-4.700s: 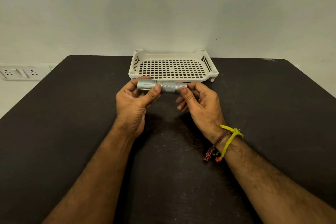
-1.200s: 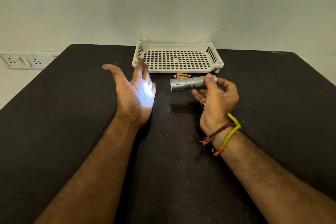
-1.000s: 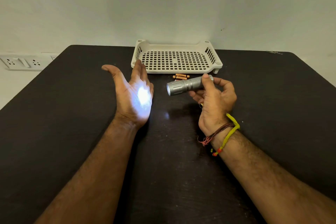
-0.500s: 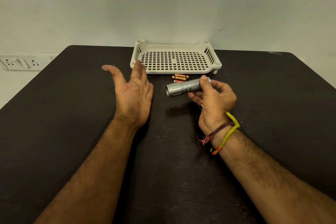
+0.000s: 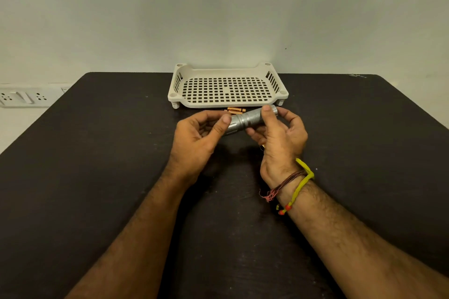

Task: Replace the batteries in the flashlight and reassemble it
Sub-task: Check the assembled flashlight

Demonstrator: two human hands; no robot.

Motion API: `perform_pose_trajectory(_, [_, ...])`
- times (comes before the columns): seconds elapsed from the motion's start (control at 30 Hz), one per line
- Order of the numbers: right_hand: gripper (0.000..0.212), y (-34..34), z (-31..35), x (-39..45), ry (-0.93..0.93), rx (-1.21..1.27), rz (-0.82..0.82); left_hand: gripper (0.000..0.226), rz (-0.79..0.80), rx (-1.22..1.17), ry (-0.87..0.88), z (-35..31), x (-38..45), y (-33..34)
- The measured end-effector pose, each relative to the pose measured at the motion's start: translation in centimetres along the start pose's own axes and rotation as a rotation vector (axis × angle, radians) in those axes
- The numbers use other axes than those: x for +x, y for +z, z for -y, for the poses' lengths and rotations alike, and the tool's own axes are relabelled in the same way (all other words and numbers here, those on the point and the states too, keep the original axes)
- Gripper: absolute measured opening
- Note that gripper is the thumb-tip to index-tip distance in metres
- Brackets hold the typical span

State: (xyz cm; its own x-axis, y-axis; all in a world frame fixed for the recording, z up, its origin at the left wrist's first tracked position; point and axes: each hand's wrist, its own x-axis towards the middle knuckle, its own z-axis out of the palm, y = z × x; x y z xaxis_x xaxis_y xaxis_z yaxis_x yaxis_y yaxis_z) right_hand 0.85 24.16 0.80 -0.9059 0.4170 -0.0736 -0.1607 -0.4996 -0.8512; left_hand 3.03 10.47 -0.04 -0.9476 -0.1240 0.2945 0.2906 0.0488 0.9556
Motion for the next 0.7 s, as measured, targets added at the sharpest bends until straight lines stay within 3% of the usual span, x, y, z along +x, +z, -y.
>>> perform_pose_trajectory(0.37, [0.02, -1.0, 0.9, -0.1, -0.519, -0.244, 0.337, 0.041, 0.124, 0.08, -0.042, -0.5, -0.2, -0.4])
perform_pose_trajectory(0.47, [0.014, -1.1, 0.8, -0.2, -0.548, -0.24, 0.378, 0.041, 0.128, 0.138, -0.04, -0.5, -0.3, -0.3])
perform_pose_trajectory(0.57, [0.026, -1.1, 0.8, -0.4, -0.564, -0.263, 0.432, 0.037, 0.139, 0.164, -0.049, -0.6, -0.2, -0.2])
perform_pose_trajectory(0.7, [0.018, -0.6, 0.5, -0.7, -0.399, -0.202, 0.463, 0.035, 0.158, -0.019, -0.074, -0.8, -0.1, -0.5])
